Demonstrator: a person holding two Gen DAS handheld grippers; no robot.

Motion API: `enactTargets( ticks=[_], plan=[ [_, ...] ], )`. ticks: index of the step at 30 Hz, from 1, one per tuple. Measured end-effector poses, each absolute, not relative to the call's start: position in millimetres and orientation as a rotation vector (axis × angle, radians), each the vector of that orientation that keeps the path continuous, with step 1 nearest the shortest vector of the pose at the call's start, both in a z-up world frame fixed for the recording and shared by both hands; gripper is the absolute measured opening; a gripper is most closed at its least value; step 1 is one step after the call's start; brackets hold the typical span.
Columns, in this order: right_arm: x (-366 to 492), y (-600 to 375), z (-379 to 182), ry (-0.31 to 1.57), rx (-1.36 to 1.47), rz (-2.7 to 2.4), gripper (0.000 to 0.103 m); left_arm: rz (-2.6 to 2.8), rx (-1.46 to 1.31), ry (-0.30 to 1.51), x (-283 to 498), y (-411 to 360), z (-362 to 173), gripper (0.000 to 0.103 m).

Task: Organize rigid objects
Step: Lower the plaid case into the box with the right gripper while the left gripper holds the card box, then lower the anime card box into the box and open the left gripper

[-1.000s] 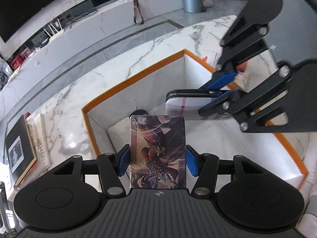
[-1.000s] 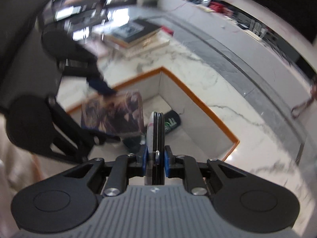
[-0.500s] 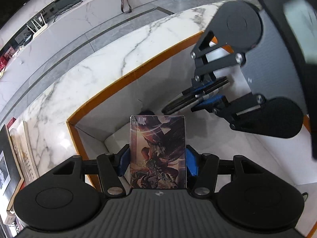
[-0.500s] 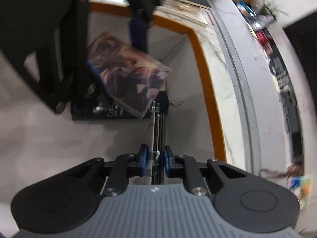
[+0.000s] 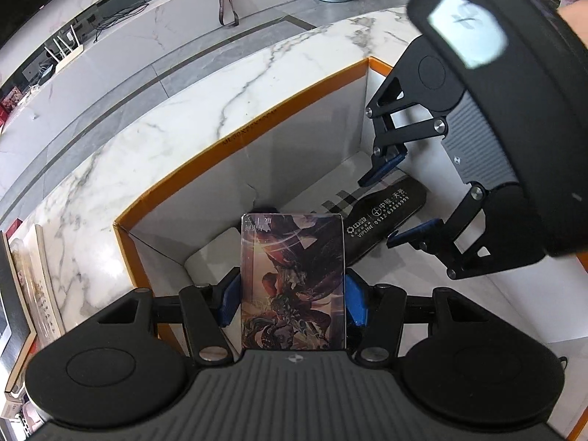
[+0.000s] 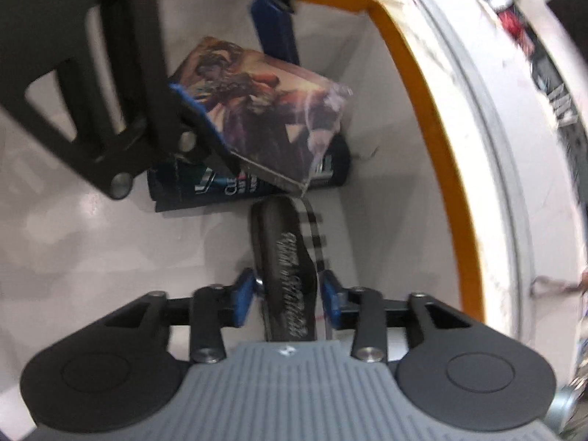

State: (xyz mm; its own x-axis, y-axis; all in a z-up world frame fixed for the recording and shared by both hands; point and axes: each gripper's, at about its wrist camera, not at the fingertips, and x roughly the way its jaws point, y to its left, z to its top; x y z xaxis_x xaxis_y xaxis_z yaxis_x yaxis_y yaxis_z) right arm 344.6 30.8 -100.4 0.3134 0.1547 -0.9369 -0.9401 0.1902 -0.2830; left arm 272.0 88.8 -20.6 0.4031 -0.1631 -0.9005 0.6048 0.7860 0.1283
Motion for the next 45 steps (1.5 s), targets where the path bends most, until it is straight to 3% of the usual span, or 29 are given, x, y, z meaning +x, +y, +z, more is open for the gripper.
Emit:
enactTargets(
  ticks=[16,25,28,29,30,39,45],
  plan=[
    [353.7,26.7,-94.0,0.953,-1.068,0.786,0.058,-0.532,0.525,1.050,257.9,83.8,-12.2,0.065],
    [312.0,-4.9,-22.4,0.810,-0.921,0.767,0.063,-0.653,0.664,0.991,224.9,59.5,-2.9,0.065],
    [298.7,-29.7,3.0,0.746,-0.831,0.690,0.071,-0.725,0.733,0.968,212.7,46.3,-5.2,0.065],
    [295.2,-39.8,10.8,0.733,-0.790,0.662,0.081,-0.753,0.773,0.953,207.9,40.4,-7.0,0.066],
    [293.0,-48.9,16.7,0.727,-0.749,0.636,0.085,-0.774,0.813,0.944,204.4,34.9,-9.6,0.066],
    [301.4,-104.5,31.4,0.847,-0.416,0.520,0.085,-0.912,1.113,0.900,202.8,0.6,-49.7,0.066],
    [326.6,-94.6,-13.9,0.883,-0.376,0.547,0.085,-0.957,1.307,0.760,207.2,-14.8,-66.4,0.066]
  ],
)
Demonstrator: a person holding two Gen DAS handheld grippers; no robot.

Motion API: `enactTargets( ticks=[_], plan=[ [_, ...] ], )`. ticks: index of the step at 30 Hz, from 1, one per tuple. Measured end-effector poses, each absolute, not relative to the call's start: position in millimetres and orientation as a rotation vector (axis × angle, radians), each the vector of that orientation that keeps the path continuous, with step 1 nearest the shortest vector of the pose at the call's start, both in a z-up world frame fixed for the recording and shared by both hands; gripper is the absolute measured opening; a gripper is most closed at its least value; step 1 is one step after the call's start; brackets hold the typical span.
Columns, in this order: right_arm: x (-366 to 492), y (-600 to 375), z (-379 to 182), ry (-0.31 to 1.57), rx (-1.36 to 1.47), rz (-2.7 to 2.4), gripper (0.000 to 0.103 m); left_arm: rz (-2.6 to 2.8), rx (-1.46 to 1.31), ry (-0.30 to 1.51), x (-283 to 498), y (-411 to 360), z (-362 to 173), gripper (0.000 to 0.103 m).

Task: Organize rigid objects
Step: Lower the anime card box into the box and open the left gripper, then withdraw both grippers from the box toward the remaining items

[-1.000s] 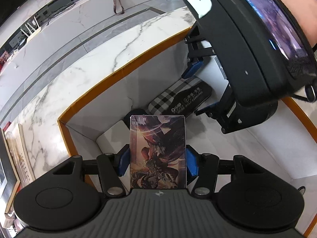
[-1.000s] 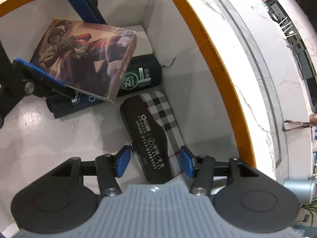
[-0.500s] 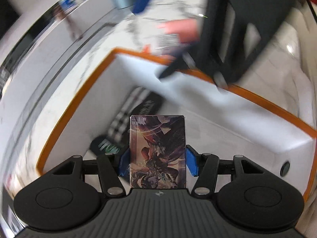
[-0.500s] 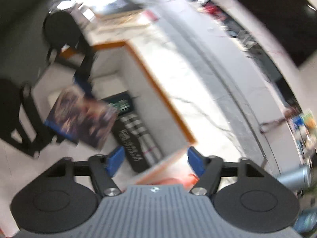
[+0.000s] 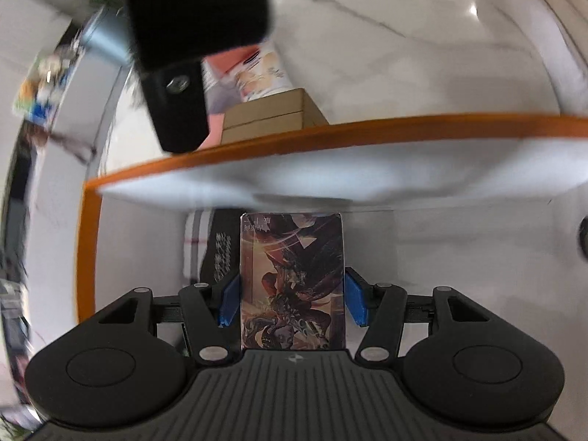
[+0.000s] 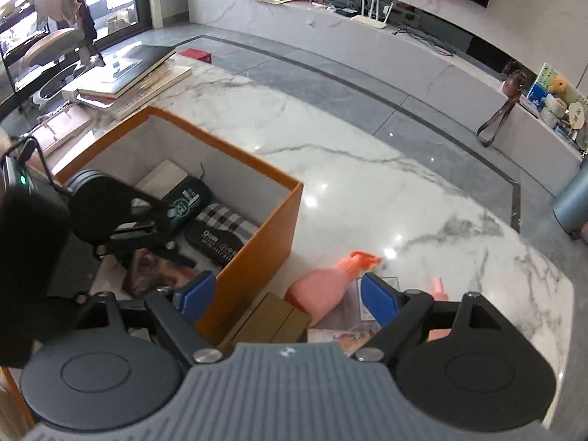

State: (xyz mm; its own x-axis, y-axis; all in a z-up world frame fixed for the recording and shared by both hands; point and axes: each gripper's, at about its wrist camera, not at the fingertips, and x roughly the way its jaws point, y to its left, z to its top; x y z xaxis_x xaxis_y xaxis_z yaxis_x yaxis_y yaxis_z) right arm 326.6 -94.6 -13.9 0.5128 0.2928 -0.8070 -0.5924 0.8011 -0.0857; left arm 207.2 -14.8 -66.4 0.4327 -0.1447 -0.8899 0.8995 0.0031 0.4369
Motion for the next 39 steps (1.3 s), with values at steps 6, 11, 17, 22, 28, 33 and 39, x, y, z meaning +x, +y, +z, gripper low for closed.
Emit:
enactTargets(
  ticks=[6,11,17,22,28,33,39],
  plan=[
    [331.4,-94.4,-24.6,0.890,-0.352,0.536,0.085,-0.917,1.299,0.768,210.7,-9.3,-75.3,0.073],
    [328.1,-91.9,-32.3,0.897,-0.358,0.539,0.085,-0.826,1.205,0.780,210.2,3.9,-69.8,0.078],
    [324.7,-86.1,-36.1,0.899,-0.383,0.530,0.085,-0.700,1.024,0.919,218.0,18.6,-65.8,0.062],
    [324.8,-85.4,-35.9,0.903,-0.390,0.522,0.085,-0.653,0.875,0.935,230.1,22.3,-52.3,0.054],
    [324.2,-83.6,-36.0,0.907,-0.395,0.516,0.085,-0.675,0.905,0.907,231.9,19.1,-49.7,0.049],
    [321.0,-85.7,-29.4,0.896,-0.389,0.514,0.085,-0.680,0.859,0.910,225.2,13.3,-47.6,0.051],
    [310.1,-98.0,-7.2,0.860,-0.356,0.499,0.083,-0.698,0.736,0.901,216.0,10.7,-12.8,0.051]
  ],
)
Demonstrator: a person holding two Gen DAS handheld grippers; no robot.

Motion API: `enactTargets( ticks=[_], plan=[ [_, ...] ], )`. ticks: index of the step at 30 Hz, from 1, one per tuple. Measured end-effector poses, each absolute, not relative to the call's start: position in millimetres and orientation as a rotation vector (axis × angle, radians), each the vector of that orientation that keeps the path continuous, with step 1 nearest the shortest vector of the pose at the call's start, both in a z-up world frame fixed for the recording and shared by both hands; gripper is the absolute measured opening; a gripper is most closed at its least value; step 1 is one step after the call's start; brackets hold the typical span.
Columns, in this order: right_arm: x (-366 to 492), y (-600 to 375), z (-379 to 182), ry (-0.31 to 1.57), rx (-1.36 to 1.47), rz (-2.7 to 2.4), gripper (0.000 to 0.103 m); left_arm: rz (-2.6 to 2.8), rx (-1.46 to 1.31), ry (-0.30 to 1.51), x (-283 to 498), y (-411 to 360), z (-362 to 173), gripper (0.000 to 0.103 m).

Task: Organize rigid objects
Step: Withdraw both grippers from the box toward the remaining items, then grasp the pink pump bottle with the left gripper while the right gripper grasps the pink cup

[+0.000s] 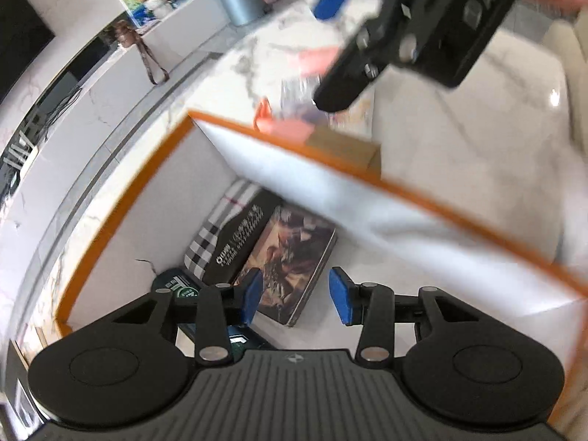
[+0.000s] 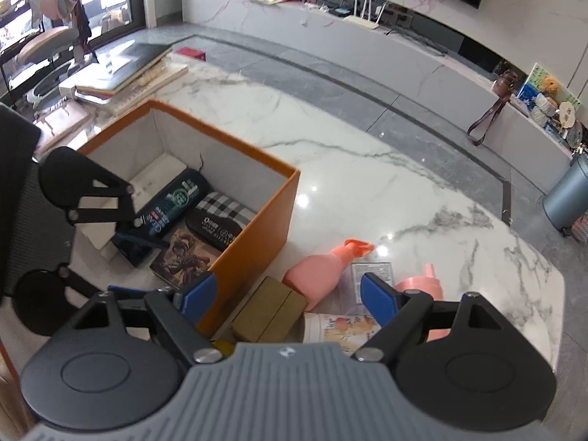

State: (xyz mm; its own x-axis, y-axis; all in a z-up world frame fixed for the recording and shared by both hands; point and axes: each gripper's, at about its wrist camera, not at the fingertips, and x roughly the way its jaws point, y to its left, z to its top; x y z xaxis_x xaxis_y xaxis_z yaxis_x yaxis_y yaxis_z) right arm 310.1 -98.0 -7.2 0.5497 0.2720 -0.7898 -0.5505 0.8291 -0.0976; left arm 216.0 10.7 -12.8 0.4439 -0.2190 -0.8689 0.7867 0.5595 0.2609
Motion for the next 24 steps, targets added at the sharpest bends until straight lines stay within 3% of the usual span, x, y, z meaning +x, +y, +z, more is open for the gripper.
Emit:
enactTargets(
  ticks=[9,17,24],
  plan=[
    [278.4,-157.4,9.7,0.813,-0.162,0.398,0.068,-0.699,0.517,0.866,206.1,-5.9,40.0,0.051],
    [247.8,-217.2,-22.6,0.746,0.020,0.250,0.067,-0.701,0.515,0.856,202.2,-44.5,38.8,0.051],
    [267.9,-251.2,-73.8,0.807,0.302,0.130,0.066,-0.663,0.546,0.868,234.5,-84.2,20.2,0.051]
  ],
)
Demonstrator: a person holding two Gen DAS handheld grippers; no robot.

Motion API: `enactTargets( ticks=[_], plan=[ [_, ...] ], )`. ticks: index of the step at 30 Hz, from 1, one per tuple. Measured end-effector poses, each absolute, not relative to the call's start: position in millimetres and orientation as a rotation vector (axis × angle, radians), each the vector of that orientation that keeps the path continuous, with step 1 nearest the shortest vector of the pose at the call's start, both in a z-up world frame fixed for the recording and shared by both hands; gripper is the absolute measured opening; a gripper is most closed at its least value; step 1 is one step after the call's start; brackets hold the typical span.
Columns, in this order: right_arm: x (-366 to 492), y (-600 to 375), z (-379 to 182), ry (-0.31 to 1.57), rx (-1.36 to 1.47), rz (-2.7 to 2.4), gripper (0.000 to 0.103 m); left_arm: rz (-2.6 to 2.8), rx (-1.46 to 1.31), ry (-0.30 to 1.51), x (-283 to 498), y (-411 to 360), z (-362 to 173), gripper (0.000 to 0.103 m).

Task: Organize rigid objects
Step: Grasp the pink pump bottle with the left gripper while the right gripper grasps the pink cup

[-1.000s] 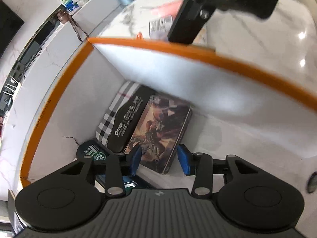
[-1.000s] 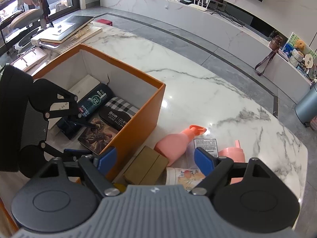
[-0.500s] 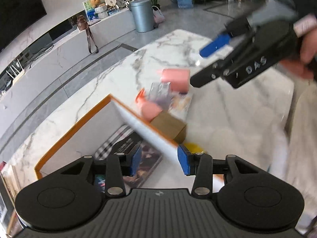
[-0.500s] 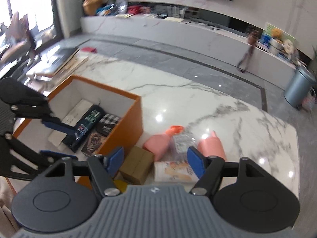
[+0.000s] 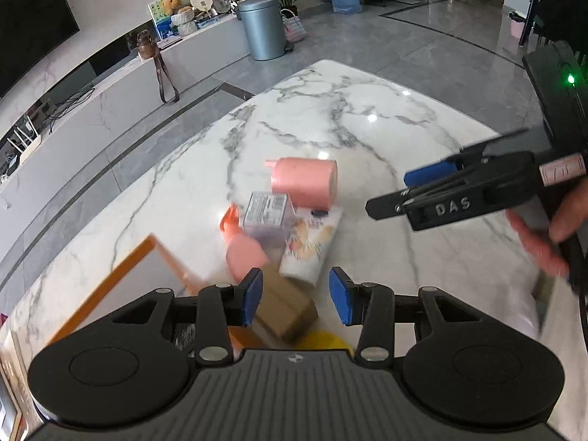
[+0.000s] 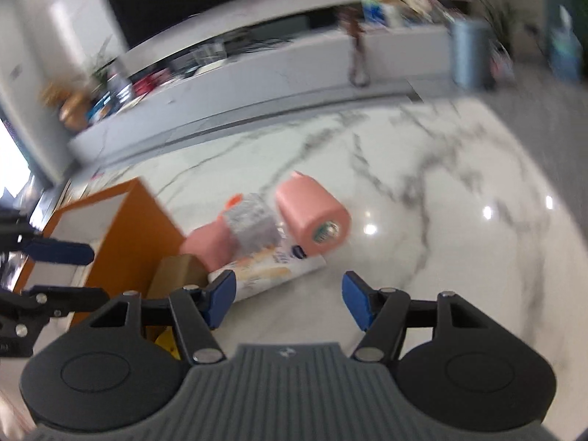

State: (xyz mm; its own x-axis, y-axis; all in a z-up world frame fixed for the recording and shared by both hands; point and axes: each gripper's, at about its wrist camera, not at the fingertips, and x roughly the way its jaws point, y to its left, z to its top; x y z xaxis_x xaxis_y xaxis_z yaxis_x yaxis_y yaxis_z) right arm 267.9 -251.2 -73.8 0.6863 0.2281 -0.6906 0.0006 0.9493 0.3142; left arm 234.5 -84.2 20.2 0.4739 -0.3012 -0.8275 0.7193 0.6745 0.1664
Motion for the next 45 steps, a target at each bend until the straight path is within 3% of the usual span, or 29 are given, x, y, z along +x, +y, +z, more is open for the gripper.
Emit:
enactTargets(
  ticks=[12,25,27,31,42,45],
  plan=[
    [339.5,-258.4,-94.2,0.764,0.209,0.163,0.065,-0.611,0.543,1.010,315.6,-115.8,-20.4,0.053],
    [383.8,-239.9,-112.9,0.769,0.083,0.230,0.065,-0.504,0.759,1.258,370.8,-144.8,-72.7,0.054],
    [384.9,-243.1,-118.3,0.786,0.107,0.244,0.059,-0.504,0.768,1.272,373.5,-145.9,-77.9,0.054],
    [383.4,-250.2,-120.3,0.798,0.146,0.253,0.059,-0.490,0.761,1.308,378.5,-145.2,-86.2,0.055],
    [347.5,-272.5,-107.5,0.975,0.055,0.178,0.060,-0.482,0.757,1.245,357.5,-144.6,-81.2,0.050],
    [338.2,-267.6,-105.5,0.985,-0.047,0.148,0.071,-0.508,0.749,1.194,343.7,-140.6,-67.8,0.050]
  ],
)
